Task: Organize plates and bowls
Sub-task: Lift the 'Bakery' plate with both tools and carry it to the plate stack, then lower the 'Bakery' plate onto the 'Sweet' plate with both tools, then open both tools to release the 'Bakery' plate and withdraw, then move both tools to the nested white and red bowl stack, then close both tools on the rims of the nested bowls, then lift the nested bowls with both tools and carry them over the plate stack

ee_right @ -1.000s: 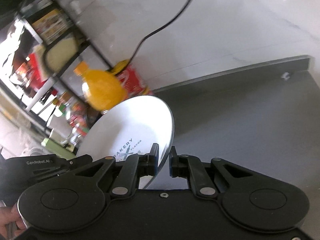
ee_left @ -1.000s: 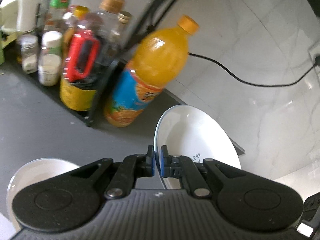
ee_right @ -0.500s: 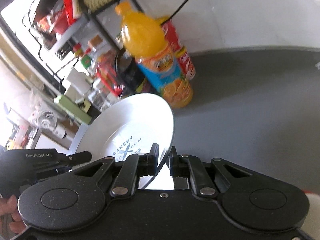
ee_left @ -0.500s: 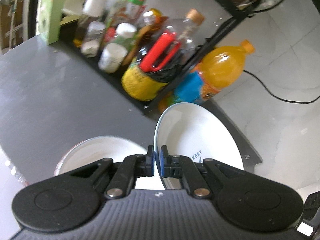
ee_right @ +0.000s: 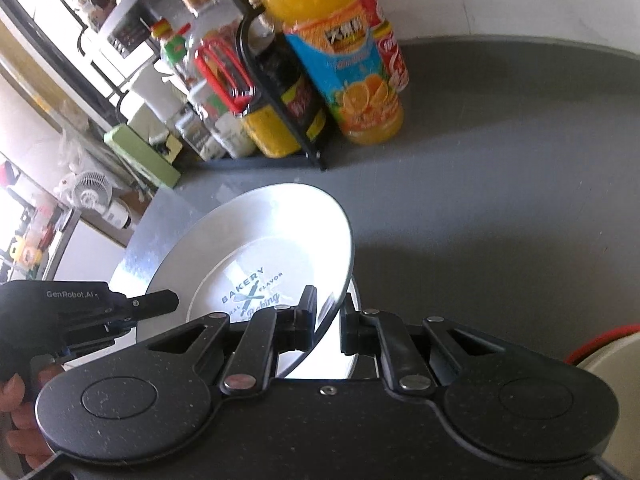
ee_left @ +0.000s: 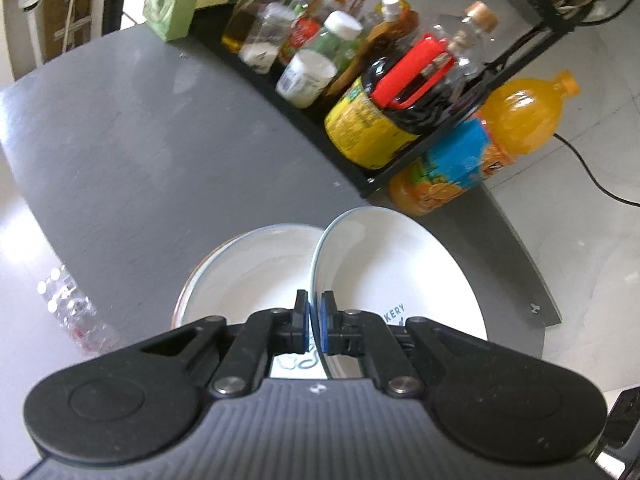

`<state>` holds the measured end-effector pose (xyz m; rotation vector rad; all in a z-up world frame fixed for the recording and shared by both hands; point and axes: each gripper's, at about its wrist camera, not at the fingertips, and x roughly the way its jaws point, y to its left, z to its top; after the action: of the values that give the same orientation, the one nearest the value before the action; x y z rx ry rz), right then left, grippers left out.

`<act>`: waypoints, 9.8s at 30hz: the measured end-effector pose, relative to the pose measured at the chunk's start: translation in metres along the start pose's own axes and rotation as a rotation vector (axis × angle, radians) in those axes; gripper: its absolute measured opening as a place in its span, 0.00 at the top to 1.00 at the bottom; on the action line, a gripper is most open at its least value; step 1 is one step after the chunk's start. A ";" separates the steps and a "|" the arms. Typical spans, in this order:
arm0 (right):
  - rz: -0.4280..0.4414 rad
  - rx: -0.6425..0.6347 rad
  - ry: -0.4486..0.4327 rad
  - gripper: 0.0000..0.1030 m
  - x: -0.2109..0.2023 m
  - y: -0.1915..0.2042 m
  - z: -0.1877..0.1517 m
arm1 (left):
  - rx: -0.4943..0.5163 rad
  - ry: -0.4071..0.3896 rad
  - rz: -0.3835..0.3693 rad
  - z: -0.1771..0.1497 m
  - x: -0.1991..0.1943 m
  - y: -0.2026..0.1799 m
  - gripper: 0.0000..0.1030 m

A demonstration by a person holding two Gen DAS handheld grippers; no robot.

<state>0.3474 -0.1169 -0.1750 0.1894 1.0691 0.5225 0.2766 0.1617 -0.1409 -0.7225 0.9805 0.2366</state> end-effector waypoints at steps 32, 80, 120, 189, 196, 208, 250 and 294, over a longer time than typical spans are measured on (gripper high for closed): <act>-0.068 -0.033 0.071 0.89 0.024 0.011 -0.023 | 0.052 0.110 0.146 -0.016 0.045 0.028 0.89; -0.038 0.083 0.190 0.72 0.041 0.015 -0.021 | 0.294 0.071 0.210 0.001 0.039 0.006 0.85; 0.050 0.034 -0.156 0.15 -0.108 -0.045 -0.011 | 0.388 -0.008 0.195 -0.038 0.004 -0.091 0.31; -0.158 0.226 -0.031 0.69 -0.126 -0.190 -0.103 | 0.713 0.264 0.012 -0.210 0.096 -0.207 0.48; -0.165 0.219 -0.038 0.74 -0.126 -0.191 -0.104 | 0.574 0.283 -0.023 -0.191 0.094 -0.186 0.74; -0.188 0.198 -0.087 0.76 -0.129 -0.182 -0.088 | 0.571 0.284 -0.033 -0.184 0.095 -0.188 0.74; -0.108 0.099 -0.109 0.76 -0.095 -0.079 -0.005 | 0.400 0.170 -0.107 -0.074 0.037 -0.135 0.74; -0.145 0.135 0.027 0.76 0.009 0.040 -0.014 | 0.308 0.215 -0.030 0.026 0.030 0.007 0.74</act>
<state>0.3260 -0.0793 -0.1728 0.2216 1.1359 0.3235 0.3070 0.1795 -0.1592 -0.4851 1.1785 -0.0205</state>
